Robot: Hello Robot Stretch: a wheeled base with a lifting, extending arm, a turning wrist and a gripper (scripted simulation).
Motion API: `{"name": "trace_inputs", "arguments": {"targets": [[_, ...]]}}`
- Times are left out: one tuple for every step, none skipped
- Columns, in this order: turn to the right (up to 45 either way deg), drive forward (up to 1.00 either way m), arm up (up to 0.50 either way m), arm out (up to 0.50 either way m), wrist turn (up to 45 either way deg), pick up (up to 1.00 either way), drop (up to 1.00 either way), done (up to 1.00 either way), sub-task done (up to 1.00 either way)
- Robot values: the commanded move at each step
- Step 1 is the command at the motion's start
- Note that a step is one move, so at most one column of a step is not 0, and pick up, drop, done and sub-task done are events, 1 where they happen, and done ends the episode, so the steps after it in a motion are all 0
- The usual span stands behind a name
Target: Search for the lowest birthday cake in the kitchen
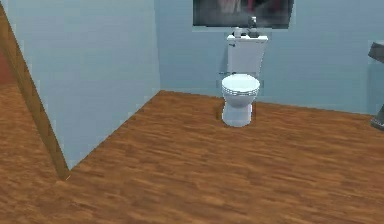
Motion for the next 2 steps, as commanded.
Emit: {"name": "trace_inputs", "arguments": {"targets": [[-45.0, 0.0, 0.0, 0.0, 0.0, 0.0, 0.0, 0.0, 0.0], [-12.0, 0.0, 0.0, 0.0, 0.0, 0.0, 0.0, 0.0, 0.0]]}}
